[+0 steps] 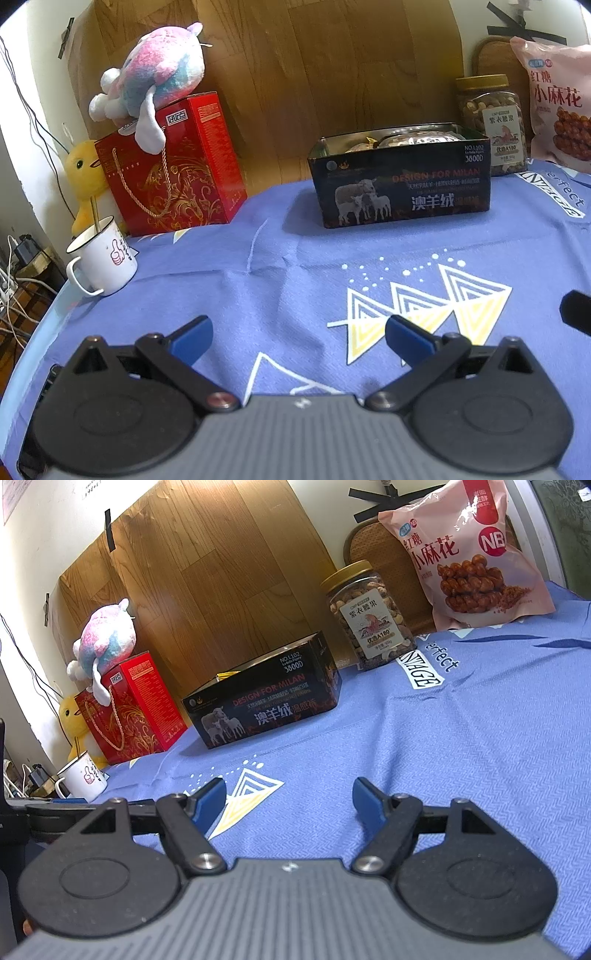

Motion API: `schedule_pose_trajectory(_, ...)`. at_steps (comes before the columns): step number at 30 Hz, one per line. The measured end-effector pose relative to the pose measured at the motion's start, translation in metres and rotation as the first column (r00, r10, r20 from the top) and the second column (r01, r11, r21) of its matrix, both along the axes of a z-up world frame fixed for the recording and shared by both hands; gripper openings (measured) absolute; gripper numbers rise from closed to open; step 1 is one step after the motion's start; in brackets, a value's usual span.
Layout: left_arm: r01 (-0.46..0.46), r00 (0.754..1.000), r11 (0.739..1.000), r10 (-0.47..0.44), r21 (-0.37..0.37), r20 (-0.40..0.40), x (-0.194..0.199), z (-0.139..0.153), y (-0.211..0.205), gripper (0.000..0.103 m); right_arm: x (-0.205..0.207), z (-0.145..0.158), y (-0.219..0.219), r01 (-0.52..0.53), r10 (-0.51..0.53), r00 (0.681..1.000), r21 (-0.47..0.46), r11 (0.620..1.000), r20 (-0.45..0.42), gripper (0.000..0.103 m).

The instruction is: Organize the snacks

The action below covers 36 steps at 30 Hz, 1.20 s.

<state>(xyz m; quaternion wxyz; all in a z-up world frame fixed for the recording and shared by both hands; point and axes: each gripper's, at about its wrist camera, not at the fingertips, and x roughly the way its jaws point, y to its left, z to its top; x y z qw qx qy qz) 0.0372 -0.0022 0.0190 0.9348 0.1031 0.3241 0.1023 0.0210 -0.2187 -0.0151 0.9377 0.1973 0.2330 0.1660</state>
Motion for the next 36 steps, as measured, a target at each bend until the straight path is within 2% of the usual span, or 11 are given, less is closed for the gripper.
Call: schedule_pose_trajectory(36,0.029,1.000,1.000,-0.029,0.006,-0.005,0.0001,0.0009,-0.0052,0.103,-0.0003,0.0000,0.0011,0.003,-0.003,1.000,-0.001,1.000,0.001,0.078)
